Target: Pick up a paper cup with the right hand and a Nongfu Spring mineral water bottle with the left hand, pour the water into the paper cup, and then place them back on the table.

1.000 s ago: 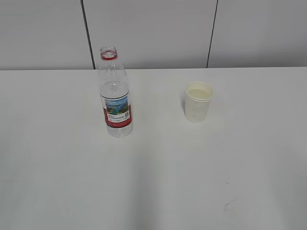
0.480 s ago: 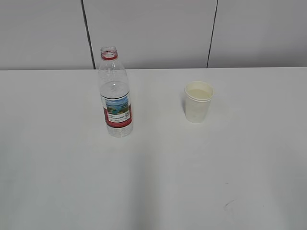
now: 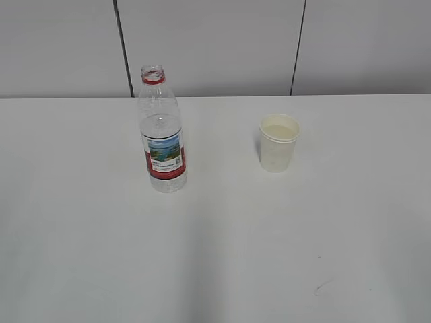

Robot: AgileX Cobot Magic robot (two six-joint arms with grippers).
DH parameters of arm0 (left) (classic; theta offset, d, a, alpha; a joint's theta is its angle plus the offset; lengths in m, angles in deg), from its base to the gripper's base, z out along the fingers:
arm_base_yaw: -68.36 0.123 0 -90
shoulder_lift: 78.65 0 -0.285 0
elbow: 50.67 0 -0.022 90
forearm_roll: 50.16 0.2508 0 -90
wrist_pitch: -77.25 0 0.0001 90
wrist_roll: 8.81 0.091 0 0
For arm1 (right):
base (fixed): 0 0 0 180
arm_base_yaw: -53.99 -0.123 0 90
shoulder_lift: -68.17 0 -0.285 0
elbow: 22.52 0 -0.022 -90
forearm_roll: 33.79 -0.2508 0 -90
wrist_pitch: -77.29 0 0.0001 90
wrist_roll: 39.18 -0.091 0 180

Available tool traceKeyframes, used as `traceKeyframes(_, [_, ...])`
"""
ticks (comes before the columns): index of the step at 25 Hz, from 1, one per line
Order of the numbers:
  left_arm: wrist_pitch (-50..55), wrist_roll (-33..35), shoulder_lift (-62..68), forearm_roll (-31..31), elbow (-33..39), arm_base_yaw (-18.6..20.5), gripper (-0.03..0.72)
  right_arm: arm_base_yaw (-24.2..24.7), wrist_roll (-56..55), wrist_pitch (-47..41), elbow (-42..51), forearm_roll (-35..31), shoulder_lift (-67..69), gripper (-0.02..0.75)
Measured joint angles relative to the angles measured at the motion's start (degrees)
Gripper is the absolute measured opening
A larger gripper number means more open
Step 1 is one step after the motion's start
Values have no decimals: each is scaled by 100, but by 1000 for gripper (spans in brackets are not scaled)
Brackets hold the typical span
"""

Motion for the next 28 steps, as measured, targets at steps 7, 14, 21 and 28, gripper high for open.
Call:
traceKeyframes(7, [0,0,0,0,0,0,421,0,0,10,0,0,0,582])
traceKeyframes(14, [0,0,0,0,0,0,396,0,0,10,0,0,0,582])
traceKeyframes(21, [0,0,0,0,0,0,392,0,0,10,0,0,0,582])
traceKeyframes(28, [0,0,0,0,0,0,375,0,0,10,0,0,0,582])
